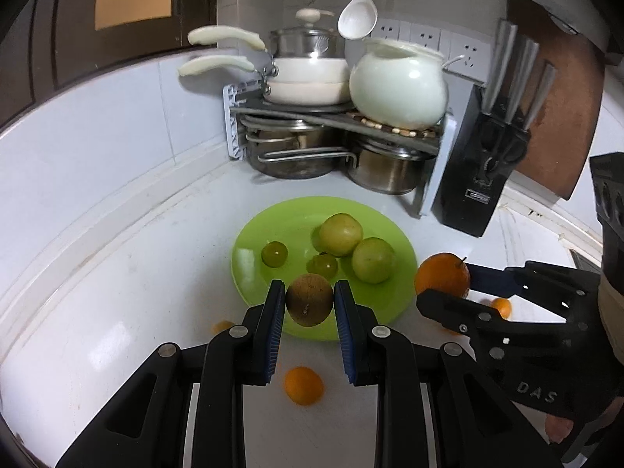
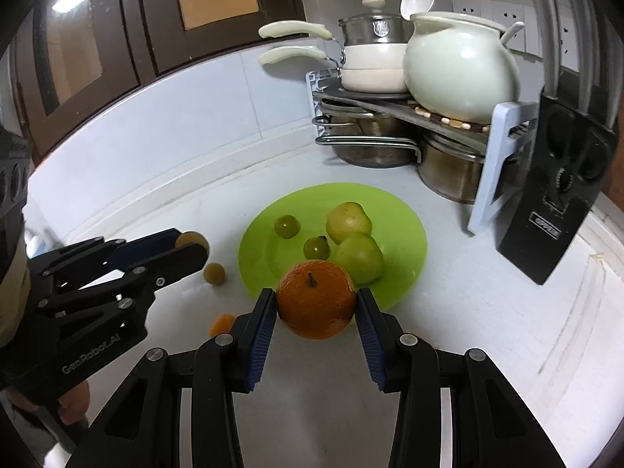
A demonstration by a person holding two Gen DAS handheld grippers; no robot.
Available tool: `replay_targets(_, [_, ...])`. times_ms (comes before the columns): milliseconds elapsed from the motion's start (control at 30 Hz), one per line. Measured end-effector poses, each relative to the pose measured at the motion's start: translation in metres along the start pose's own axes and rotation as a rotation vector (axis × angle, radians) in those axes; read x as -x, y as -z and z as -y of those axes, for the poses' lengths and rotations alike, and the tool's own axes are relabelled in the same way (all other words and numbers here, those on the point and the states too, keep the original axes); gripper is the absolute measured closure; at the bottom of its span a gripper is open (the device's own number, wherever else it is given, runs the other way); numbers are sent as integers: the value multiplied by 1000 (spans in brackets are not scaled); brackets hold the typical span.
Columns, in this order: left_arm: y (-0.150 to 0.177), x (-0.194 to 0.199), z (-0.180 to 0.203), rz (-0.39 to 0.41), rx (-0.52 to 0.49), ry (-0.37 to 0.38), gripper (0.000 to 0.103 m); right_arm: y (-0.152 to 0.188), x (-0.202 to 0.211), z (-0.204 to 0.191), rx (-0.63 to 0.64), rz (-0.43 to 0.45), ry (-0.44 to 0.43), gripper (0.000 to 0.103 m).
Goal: Organize fruits
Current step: 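Carry the longan and orange over the green plate and open both grippers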
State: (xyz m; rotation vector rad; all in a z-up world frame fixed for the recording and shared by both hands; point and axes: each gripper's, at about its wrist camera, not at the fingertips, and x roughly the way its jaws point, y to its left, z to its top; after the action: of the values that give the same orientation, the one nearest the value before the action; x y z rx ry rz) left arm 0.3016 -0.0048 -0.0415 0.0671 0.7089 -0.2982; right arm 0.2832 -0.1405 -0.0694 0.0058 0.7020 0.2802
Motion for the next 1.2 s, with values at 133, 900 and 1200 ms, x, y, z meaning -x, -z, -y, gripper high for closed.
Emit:
replay_targets(133, [-7,-21,-9,-26,-32,-4,77,-4,-16,-1,-15,-21,3,60])
replay_targets(900, [-9,-103,-19,-173,-200,90,77,-9,-88,-3,-45,-154,36,60])
replay_targets(1200, [-9,-93,-24,-162,-169,93,66,-10,-79,0,-53,-130,29,58])
